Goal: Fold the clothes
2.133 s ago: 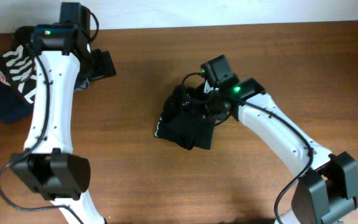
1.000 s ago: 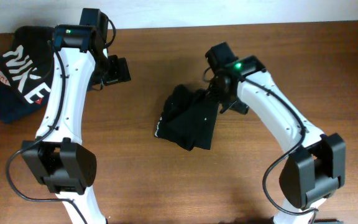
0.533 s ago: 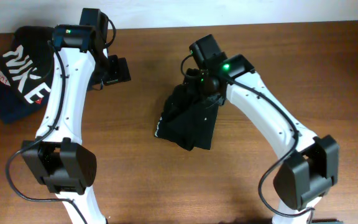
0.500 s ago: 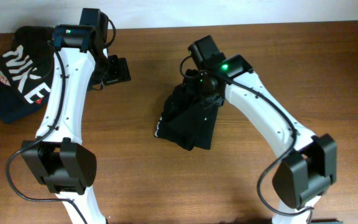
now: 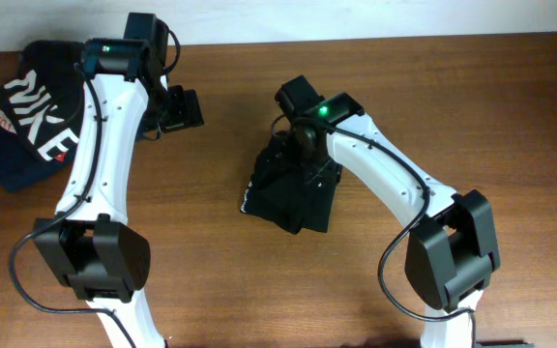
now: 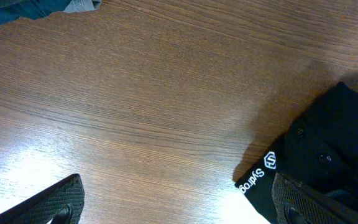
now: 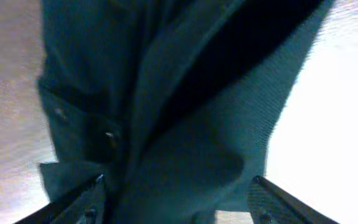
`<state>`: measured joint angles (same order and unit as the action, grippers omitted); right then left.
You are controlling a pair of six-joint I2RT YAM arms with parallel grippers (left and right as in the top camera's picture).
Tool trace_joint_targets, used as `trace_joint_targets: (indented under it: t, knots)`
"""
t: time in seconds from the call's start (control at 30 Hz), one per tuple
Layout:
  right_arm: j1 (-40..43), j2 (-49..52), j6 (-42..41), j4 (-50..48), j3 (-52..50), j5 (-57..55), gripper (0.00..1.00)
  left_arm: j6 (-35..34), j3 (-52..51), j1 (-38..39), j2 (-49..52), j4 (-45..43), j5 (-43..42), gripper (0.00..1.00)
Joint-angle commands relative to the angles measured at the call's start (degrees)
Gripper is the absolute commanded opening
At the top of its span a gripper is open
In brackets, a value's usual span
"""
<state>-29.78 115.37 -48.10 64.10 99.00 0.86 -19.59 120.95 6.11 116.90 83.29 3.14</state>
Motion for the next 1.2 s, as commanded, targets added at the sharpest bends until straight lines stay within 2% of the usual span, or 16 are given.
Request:
trace_joint_targets:
  t: [0.0, 0.17, 0.27, 0.67, 0.83, 1.07, 1.17]
  knots:
    - [-0.3, 0.3, -0.4, 2.0, 0.5, -3.4, 0.65, -0.7, -0.2, 0.1, 0.4, -0.1, -0.6, 0.96]
    - [-0.3, 0.3, -0.4, 2.4, 0.5, -3.7, 0.46, -0.7, -0.2, 0.1, 0.4, 0.0, -0.6, 0.96]
    - [-0.2, 0.3, -0.4, 4.7, 0.5, -7.5, 0.34, -0.7, -0.2, 0.1, 0.4, 0.1, -0.6, 0.96]
    - [2.8, 0.3, -0.2, 14.1, 0.5, -13.6, 0.04, -0.7, -0.2, 0.1, 0.4, 0.0, -0.6, 0.96]
    - [4.1, 0.3, -0.2, 17.6, 0.5, -16.6, 0.04, -0.7, -0.2, 0.1, 0.4, 0.0, -0.6, 0.96]
    - [5.8, 0.0, -0.2, 19.2, 0.6, -14.0, 0.04, -0.7, -0.2, 0.2, 0.4, -0.1, -0.6, 0.96]
    - [5.9, -0.9, 1.4, 17.1, 0.8, -10.1, 0.1, -0.7, -0.2, 0.2, 0.4, -0.1, -0.6, 0.96]
